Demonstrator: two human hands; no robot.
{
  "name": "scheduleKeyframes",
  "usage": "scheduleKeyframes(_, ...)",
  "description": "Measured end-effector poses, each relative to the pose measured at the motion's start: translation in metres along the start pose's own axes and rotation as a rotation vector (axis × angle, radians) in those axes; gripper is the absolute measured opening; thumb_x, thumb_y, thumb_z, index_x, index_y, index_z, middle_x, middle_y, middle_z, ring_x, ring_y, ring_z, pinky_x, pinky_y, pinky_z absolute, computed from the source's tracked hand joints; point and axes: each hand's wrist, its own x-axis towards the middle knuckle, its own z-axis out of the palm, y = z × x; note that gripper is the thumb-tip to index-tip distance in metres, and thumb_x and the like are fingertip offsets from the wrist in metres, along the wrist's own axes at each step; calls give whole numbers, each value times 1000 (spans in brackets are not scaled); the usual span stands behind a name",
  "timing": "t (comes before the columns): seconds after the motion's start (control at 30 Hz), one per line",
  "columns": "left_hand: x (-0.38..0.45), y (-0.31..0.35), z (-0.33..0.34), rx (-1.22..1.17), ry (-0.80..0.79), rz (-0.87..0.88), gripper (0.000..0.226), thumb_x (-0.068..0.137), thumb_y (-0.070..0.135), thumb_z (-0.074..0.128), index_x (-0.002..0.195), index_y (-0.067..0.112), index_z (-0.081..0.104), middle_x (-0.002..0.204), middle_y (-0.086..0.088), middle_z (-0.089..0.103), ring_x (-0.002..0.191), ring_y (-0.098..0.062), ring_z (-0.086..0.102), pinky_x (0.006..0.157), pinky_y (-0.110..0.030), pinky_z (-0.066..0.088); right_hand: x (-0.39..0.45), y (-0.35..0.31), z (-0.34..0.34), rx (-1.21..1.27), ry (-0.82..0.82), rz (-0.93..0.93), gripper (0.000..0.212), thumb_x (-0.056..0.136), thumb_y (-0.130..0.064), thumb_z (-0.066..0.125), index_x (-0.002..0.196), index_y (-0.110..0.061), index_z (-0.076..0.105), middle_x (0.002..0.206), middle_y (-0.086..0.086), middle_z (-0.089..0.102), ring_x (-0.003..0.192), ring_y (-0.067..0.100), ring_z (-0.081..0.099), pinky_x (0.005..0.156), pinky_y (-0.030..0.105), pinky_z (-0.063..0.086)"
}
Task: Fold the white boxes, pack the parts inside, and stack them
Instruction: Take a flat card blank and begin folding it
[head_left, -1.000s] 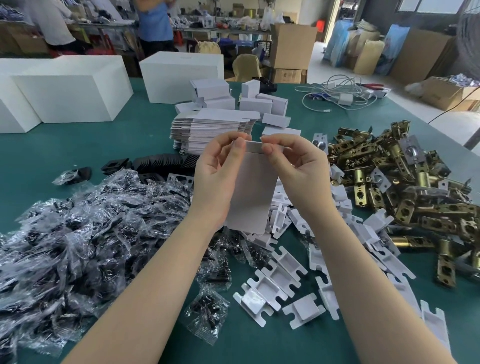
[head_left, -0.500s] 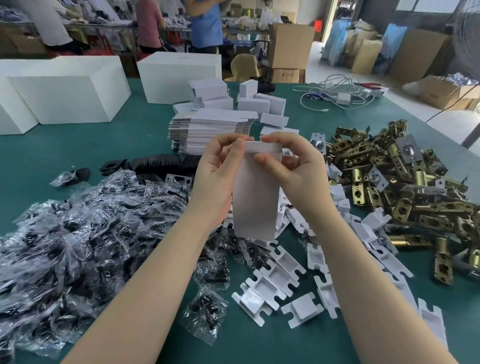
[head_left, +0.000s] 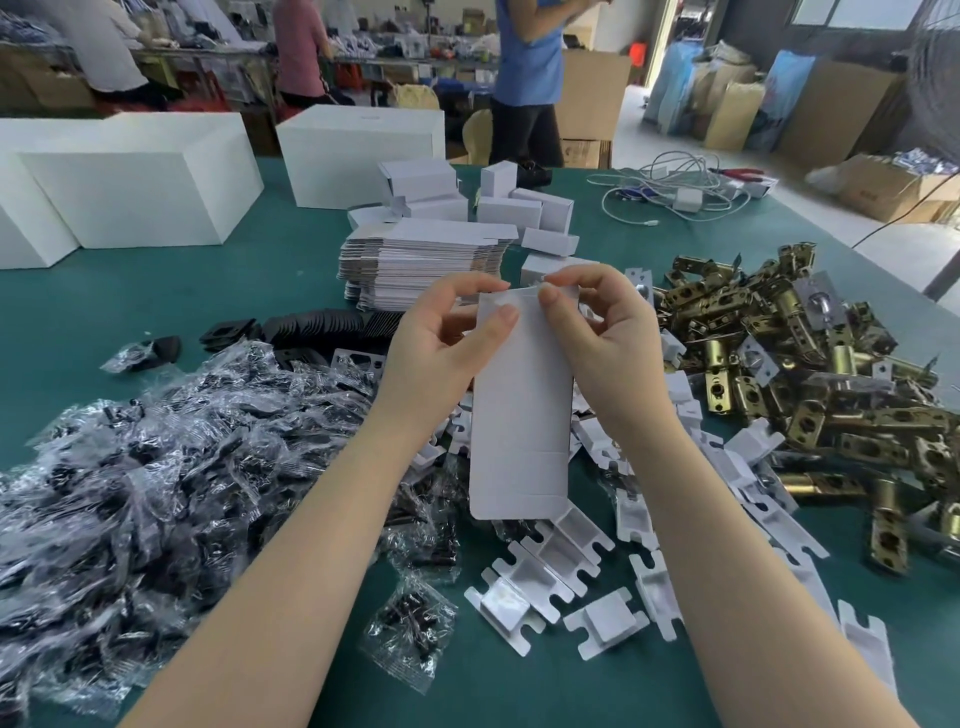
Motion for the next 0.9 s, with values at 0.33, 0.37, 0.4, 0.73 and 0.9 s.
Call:
scheduleKeyframes(0.33, 4, 3, -8, -76, 80, -30, 16, 93, 23, 68, 105, 32, 64, 65, 15, 66, 61, 1, 60, 54, -15, 48, -2, -2, 2, 39, -16, 60, 21, 91, -19, 70, 104, -34, 63, 107, -6, 68, 100, 12, 67, 71, 24, 56)
scheduleKeyframes(0.37, 4, 3, -9, -67, 82, -30, 16, 93, 23, 68, 105, 33, 64, 65, 15, 65, 61, 1, 60, 54, -15, 48, -2, -1, 3, 21, -3, 64, 20, 90, -18, 72, 101, -33, 64, 106, -5, 69, 100, 16, 67, 72, 27, 58)
scheduleKeyframes(0.4, 4, 3, -10, -58, 81, -31, 15, 93, 23, 67, 105, 33, 63, 64, 15, 65, 60, 2, 59, 53, -15, 47, -1, -1, 3, 8, 13, 65, 18, 89, -17, 73, 98, -31, 66, 105, -5, 69, 100, 16, 67, 73, 29, 58)
scheduleKeyframes(0.73, 5, 5, -9, -28, 31, -40, 7, 94, 21, 66, 95, 27, 64, 59, 19, 61, 54, 4, 56, 50, -11, 43, 1, -2, -4, 40, -62, 107, 15, 89, -20, 73, 88, -33, 65, 96, -4, 69, 74, 9, 66, 59, 26, 55)
scheduleKeyframes(0.9, 8, 4, -12, -72, 36, -180, 11, 91, 30, 68, 89, 37, 76, 81, 14, 71, 73, -3, 65, 58, -22, 52, 3, -4, -1, 99, -106, 174, 11, 98, -18, 61, 97, -26, 69, 81, -15, 70, 65, 2, 63, 52, 18, 48)
